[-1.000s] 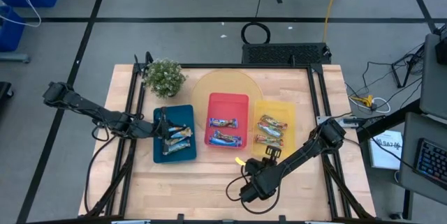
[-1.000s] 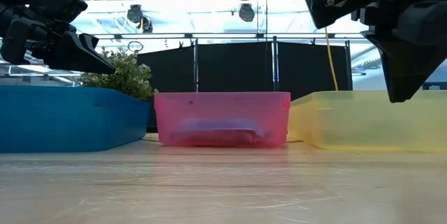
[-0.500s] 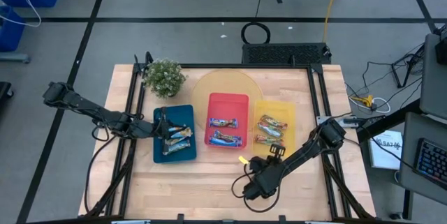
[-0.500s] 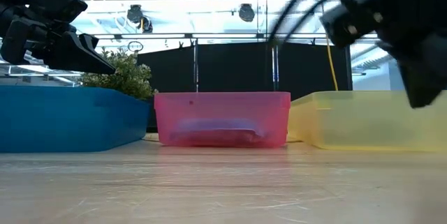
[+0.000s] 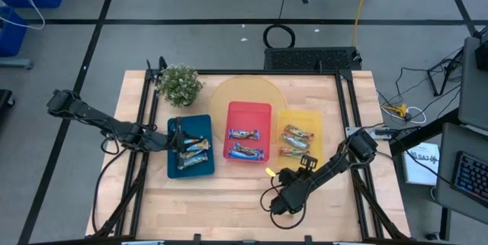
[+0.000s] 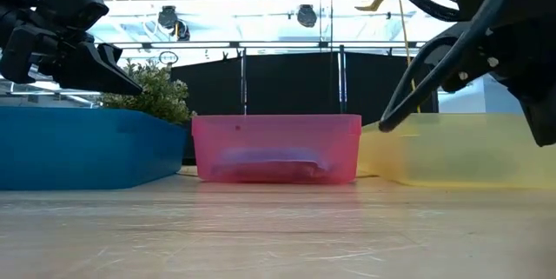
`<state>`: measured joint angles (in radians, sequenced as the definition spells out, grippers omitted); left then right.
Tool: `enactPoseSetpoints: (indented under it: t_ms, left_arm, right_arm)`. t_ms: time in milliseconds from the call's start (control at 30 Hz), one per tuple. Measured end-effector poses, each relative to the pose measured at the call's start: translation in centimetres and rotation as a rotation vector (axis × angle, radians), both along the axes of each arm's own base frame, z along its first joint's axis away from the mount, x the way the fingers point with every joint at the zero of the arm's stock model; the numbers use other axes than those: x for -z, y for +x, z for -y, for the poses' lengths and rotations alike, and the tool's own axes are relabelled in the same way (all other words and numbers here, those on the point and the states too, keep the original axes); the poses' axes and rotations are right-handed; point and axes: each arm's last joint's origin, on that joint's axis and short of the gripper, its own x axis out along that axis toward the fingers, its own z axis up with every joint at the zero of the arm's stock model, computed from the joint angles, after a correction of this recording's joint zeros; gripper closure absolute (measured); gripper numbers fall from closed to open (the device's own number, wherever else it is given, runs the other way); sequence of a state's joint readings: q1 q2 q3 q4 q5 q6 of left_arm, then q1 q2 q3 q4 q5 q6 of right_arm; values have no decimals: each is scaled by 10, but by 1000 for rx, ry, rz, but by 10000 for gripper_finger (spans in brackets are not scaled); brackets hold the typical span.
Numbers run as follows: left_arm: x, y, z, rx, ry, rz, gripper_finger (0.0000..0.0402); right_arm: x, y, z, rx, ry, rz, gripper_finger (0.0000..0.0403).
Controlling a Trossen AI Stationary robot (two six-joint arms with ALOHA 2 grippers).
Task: Pick and place Granola Bars by type
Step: Adjust the bins
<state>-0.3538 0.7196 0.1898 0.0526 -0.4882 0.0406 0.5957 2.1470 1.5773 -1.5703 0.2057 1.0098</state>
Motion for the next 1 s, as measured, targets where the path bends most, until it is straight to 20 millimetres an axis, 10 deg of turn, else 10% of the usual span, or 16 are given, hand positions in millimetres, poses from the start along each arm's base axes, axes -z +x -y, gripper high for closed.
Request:
enactPoseSetpoints:
  t_ms: [633, 1000]
  left_arm:
    - [-25, 7, 7, 9, -94, 130, 353]
    - [-32, 25, 83, 123, -51, -42, 353]
  right_arm:
    - [-50, -11, -16, -83, 119, 510, 403]
    - [-56, -2, -21, -343, 20, 680, 403]
